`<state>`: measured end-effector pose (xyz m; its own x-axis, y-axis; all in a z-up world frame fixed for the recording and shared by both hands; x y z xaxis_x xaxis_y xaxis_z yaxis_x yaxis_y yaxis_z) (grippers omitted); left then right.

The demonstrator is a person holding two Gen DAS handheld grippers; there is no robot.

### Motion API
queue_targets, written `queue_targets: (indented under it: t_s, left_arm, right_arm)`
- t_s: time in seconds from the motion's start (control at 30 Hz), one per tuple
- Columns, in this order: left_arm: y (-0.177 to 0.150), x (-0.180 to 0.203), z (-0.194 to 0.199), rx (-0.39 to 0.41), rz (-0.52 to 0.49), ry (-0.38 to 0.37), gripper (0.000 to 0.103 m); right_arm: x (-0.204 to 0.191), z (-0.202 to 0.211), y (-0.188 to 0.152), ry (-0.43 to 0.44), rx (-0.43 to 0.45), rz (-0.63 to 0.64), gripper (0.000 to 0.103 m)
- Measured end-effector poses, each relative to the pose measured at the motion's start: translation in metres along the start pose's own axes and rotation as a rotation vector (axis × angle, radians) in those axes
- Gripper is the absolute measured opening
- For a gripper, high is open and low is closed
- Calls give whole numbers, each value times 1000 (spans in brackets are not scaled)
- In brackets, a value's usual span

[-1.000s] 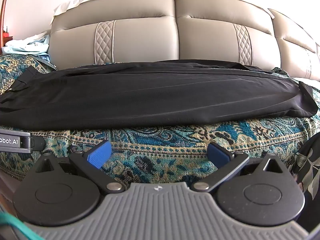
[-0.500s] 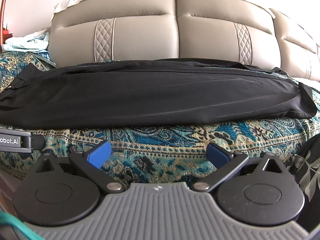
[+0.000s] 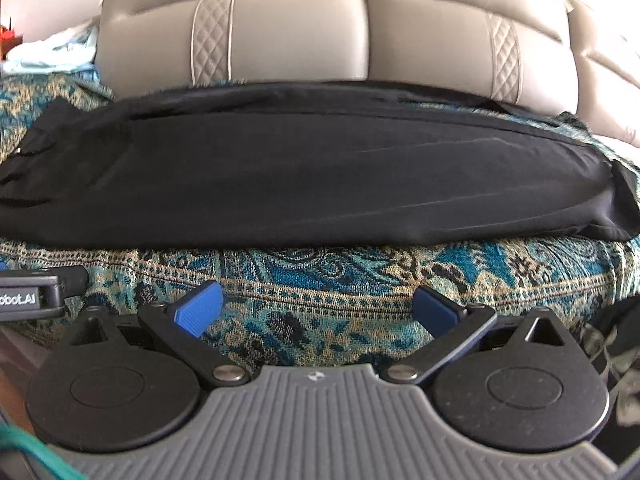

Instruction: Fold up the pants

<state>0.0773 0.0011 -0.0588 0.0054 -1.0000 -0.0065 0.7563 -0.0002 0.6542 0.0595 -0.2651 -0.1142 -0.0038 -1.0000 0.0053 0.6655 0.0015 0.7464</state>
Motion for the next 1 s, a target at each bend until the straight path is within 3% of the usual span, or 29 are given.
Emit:
queue_targets:
  t_s: [0.1,0.2,0.43,0.57,0.73,0.9,1.0]
  left_arm:
    - [21,-7,13,41,-24,-30,103]
    - [58,-23,27,95,-3,-76,103]
    - [173,-105,10,133,223,-91,103]
    - [240,-149,-30,115,356,-85,103]
    - [294,-183,-102,41,511,-23,103]
    - [314,-220,-187,-72,709,89,103]
    - [313,-235,-227,-132,816,175,103]
  right_arm:
    - [1,-3,10,23,-55,9,103]
    - [4,0,24,41,-26,-4,103]
    - [11,-6,87,71,106,-32,103]
    - [9,-16,127,97,188,-20,103]
    - [-3,-44,172,128,256,7,103]
    - [-13,-75,196,155,242,24,103]
    - [-11,-81,196,174,212,-35,103]
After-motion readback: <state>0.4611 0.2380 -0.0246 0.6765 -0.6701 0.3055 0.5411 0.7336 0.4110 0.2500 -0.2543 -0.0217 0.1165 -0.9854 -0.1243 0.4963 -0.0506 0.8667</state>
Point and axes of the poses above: each gripper's, at about its wrist camera, not at the fingertips, and z roughly against the way its jaws point, x to its right, y to its top, the point moved 10 cm from there along -z, roughly the way its jaws point, and after that the axes turned 4 degrees about -x, right-handed, at the moved point
